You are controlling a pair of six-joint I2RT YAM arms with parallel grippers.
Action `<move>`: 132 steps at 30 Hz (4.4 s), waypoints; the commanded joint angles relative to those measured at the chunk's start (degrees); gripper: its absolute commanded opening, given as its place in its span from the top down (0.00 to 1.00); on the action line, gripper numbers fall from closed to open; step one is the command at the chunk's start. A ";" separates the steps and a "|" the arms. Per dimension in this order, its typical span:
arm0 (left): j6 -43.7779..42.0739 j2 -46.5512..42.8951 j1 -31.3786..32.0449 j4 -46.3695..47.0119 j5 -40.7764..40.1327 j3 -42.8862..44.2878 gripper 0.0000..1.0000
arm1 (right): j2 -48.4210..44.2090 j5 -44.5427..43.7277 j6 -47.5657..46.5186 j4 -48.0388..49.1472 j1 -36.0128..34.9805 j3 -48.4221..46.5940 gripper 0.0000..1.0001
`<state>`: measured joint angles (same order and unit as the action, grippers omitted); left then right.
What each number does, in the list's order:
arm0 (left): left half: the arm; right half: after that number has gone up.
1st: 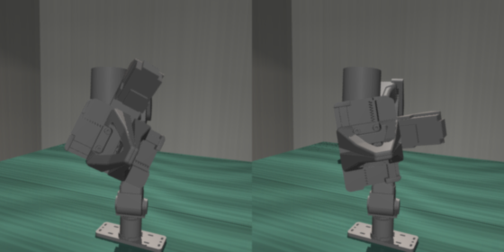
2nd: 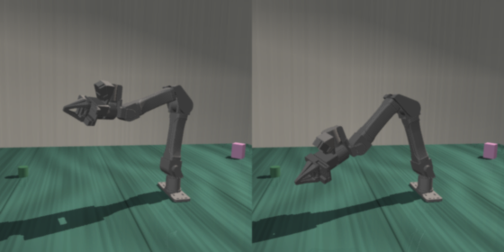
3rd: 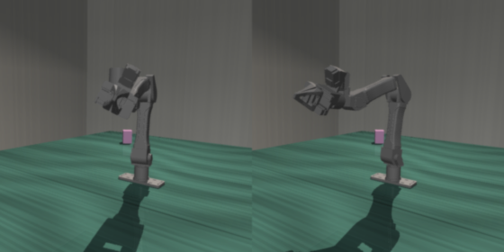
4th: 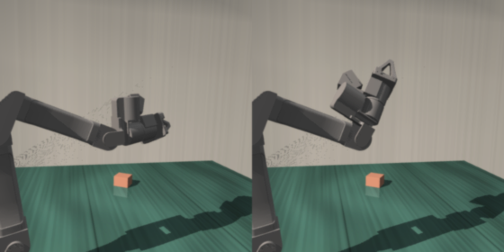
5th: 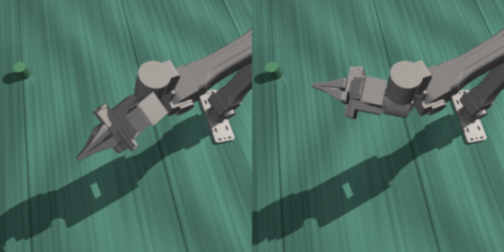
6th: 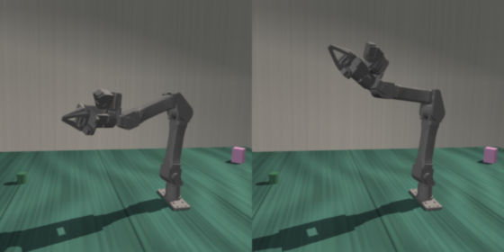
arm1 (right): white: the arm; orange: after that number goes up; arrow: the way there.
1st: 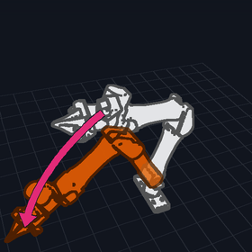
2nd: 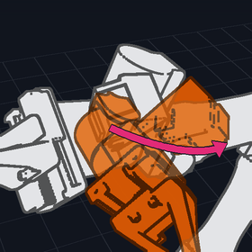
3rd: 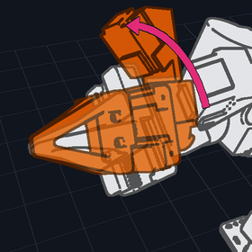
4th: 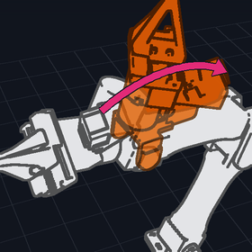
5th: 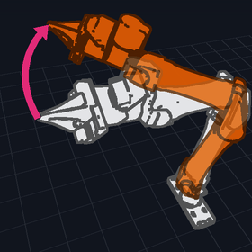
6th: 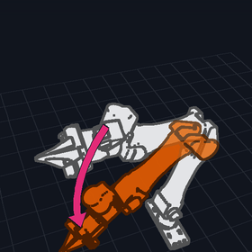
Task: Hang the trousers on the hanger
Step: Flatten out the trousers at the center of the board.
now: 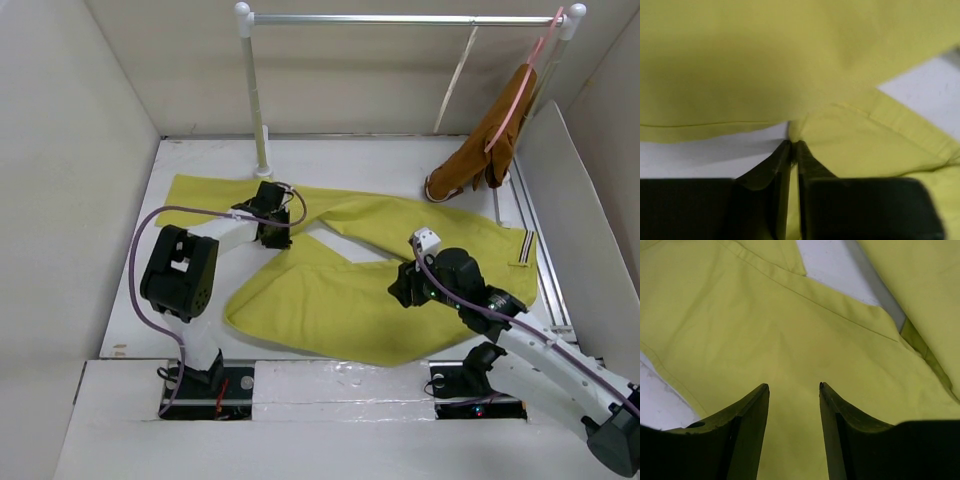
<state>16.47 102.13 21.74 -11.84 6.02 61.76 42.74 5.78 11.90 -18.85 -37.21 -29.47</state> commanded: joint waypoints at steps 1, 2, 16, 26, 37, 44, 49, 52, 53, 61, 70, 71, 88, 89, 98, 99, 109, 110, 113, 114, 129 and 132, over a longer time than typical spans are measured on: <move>0.40 -0.17 3.40 -3.54 -2.15 -3.48 1.00 | 0.06 -4.19 1.36 2.15 0.90 0.99 0.49; 1.80 -0.87 3.40 -3.89 -2.42 -4.01 1.00 | 0.58 -4.63 2.33 2.50 1.61 1.95 0.49; 30.06 -44.62 -0.73 -22.95 -21.11 -7.27 1.00 | 9.81 -1.30 -0.30 2.42 16.28 4.60 0.46; 53.29 -61.17 -1.96 -45.10 -49.86 0.55 1.00 | 9.56 1.77 -3.81 1.01 22.89 5.13 0.46; 56.86 -50.45 -1.96 -52.40 -68.86 12.01 1.00 | 4.11 5.02 -6.98 -4.96 26.75 1.71 0.45; 36.78 -53.62 -14.47 -29.94 -62.73 2.91 1.00 | -1.26 2.49 -9.35 -17.17 30.44 -7.77 0.28; 25.02 -47.02 -21.91 -20.43 -52.09 17.33 1.00 | 0.94 -2.00 -8.03 -20.52 34.48 -12.00 0.31; 31.33 -46.23 -21.91 -22.88 -47.43 15.87 1.00 | 3.92 -5.42 -8.12 -21.13 38.87 -15.86 0.31; 33.00 -46.32 -21.91 -23.40 -46.64 13.68 1.00 | 6.54 -10.30 -8.30 -21.49 41.40 -16.92 0.31; 42.49 -51.24 -21.91 -32.54 -54.53 1.34 1.00 | 22.38 -1.21 -6.81 -18.42 56.01 -25.37 0.34; 34.62 -61.96 -21.39 -30.28 -67.19 2.22 0.29 | 36.78 -6.75 -8.82 -21.05 58.99 -33.89 0.33; 31.64 -61.53 -21.39 -28.26 -67.37 5.10 0.22 | 37.67 -4.31 -8.82 -21.22 59.70 -35.03 0.34; 18.44 -35.88 -0.51 3.84 -4.16 -6.48 0.39 | 26.18 -4.20 -10.93 -17.53 70.86 -23.63 0.29; 18.68 -32.20 8.58 2.53 -8.96 -4.04 0.38 | 25.29 -3.59 -11.20 -17.19 71.74 -22.48 0.28; 21.50 -24.16 35.37 5.08 -4.87 -7.33 0.31 | 19.06 4.22 -18.06 -20.69 76.41 -17.29 0.08; 20.80 -24.52 36.61 4.72 -5.14 -8.57 0.30 | 18.87 5.02 -17.27 -21.05 76.41 -16.33 0.09; 22.99 -29.70 34.95 10.42 1.97 -23.61 0.29 | 18.17 -1.64 -7.25 -18.85 76.41 -8.23 0.15; 23.34 -30.05 33.56 11.21 1.98 -25.35 0.29 | 17.73 -2.00 -6.55 -18.85 77.02 -8.23 0.15; 23.87 -27.79 28.57 14.29 4.43 -27.29 0.30 | 18.86 1.67 -5.84 -14.83 77.03 -6.92 0.27; 24.13 -26.55 26.97 14.73 5.22 -27.83 0.30 | 18.87 2.73 -5.84 -14.46 77.03 -6.65 0.34; 25.37 -28.12 0.24 14.83 2.51 -30.30 0.33 | 5.19 5.55 -7.17 -38.79 60.08 -27.55 1.00; 24.67 -27.69 -3.54 13.07 3.12 -27.14 0.33 | 4.27 8.10 -3.73 -36.36 60.06 -31.25 1.00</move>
<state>42.59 75.61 20.62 4.25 11.99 31.22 48.23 12.01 5.02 -52.40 23.20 -56.42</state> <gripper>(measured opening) 0.673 0.206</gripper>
